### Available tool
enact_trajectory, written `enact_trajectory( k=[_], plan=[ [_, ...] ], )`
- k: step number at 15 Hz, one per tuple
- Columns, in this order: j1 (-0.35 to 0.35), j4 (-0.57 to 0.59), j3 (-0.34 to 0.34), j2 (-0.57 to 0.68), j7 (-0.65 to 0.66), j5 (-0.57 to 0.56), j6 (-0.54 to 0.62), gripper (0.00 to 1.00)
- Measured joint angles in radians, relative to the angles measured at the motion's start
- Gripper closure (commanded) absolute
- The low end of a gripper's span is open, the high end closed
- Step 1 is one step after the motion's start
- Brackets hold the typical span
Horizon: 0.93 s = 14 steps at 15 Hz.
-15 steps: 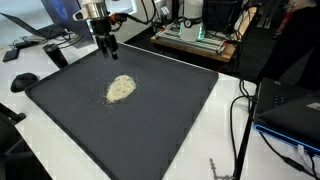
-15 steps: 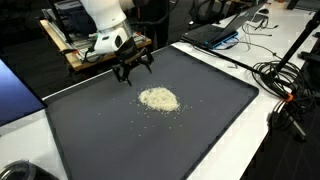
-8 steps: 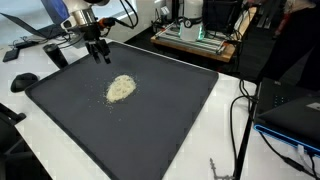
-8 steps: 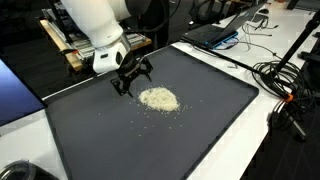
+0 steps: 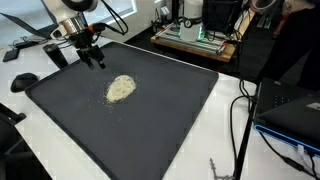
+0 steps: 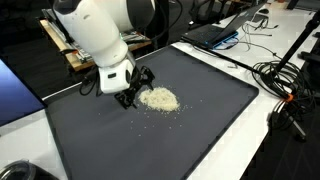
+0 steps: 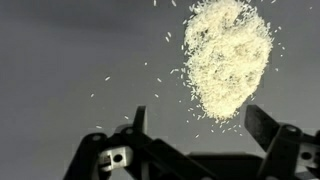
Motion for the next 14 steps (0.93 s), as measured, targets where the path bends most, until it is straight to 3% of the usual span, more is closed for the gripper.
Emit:
enact_trajectory(
  k=[8,14],
  plan=[
    [0.024,0.189,0.031,0.102,-0.044,-0.145,-0.063,0.00],
    [0.087,0.264,0.041,0.130,-0.119,-0.287,-0.087,0.00]
  ],
)
